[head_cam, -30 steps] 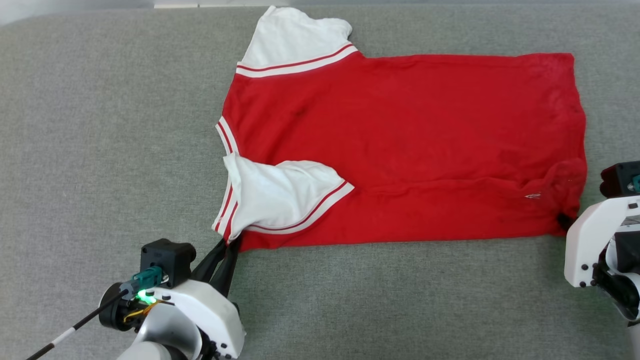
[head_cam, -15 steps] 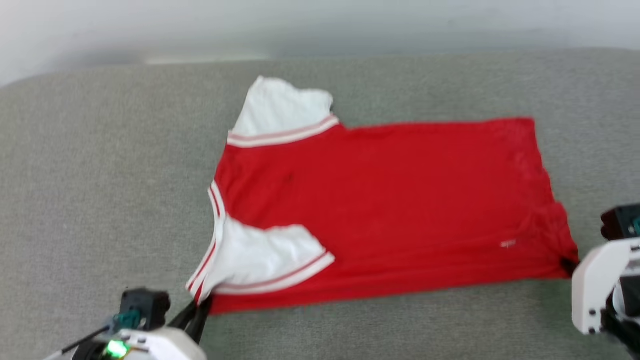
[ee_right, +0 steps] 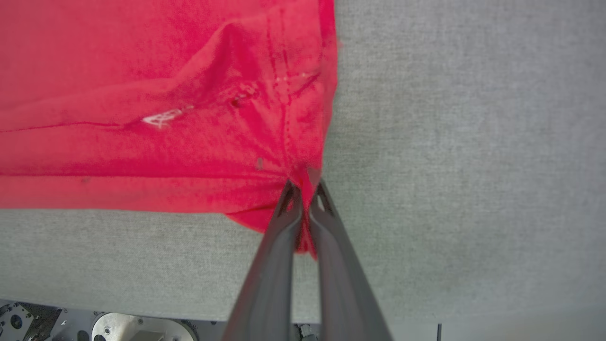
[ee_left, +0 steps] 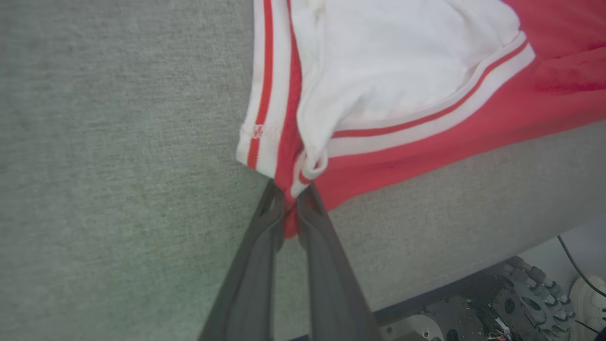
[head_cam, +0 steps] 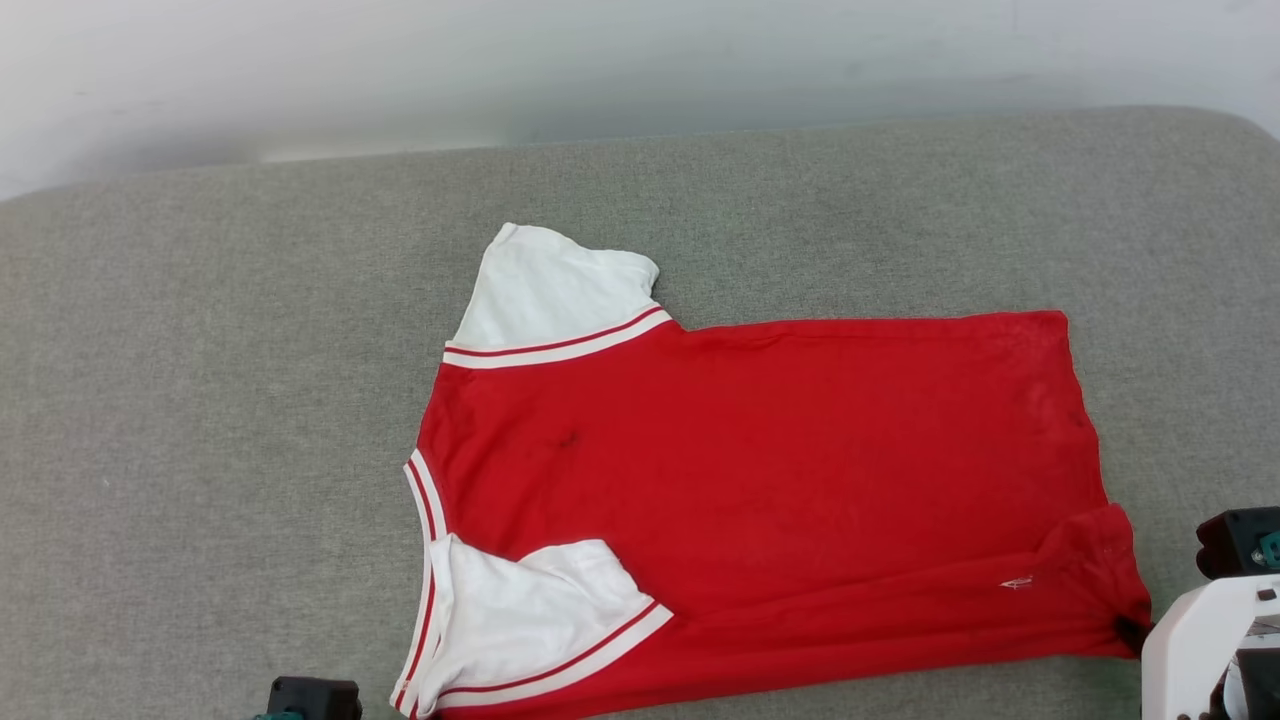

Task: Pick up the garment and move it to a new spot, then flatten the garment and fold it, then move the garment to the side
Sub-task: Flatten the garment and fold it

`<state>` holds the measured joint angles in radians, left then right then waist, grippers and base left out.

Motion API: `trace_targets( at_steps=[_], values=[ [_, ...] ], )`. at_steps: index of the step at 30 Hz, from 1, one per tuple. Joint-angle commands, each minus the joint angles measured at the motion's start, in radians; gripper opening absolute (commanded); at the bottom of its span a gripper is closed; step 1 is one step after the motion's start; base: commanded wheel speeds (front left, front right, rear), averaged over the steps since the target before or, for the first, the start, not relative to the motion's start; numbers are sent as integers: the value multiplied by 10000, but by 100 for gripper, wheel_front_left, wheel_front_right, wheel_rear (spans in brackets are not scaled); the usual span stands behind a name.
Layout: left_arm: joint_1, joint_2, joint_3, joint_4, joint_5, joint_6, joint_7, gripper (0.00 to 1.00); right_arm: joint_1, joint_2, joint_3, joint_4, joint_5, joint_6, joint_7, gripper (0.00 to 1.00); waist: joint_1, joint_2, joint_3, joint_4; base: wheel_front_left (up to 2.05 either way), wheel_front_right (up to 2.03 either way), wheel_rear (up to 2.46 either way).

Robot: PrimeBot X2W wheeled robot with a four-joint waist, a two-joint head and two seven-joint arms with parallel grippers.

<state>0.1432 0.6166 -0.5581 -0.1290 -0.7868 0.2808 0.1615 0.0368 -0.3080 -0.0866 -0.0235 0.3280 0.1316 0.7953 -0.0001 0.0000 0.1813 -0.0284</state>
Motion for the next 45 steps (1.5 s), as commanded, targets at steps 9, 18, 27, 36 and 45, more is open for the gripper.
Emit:
trace_targets(
  at_steps=[9, 18, 27, 36, 45],
  values=[
    [-654, -335, -139, 893, 127, -438, -332, 100, -380, 169, 103, 602, 75, -15, -575, 100, 1, 0, 50, 107, 0, 0, 0],
    [-1167, -666, 564, 933, 661, -793, -2801, 100, -896, 221, 82, -167, 293, -13, -1994, 100, 1, 0, -420, 81, 0, 0, 0],
    [-1301, -1275, 1408, 414, 1325, -925, -4223, 100, -1095, 689, 80, -847, 456, -13, -4626, 100, 1, 0, -673, 20, 0, 0, 0],
    [-1662, -2416, 2961, -490, 2696, -1906, -4284, 100, -1206, 1348, 161, -1038, 576, -12, -7185, 100, 1, 0, -189, -218, 0, 0, 0],
    [-5164, -995, 2897, 642, 2858, -3434, -1576, 100, -1994, 1870, 716, -826, 431, -12, -8521, 100, 1, 0, 1588, -1303, 0, 0, 0]
  ],
)
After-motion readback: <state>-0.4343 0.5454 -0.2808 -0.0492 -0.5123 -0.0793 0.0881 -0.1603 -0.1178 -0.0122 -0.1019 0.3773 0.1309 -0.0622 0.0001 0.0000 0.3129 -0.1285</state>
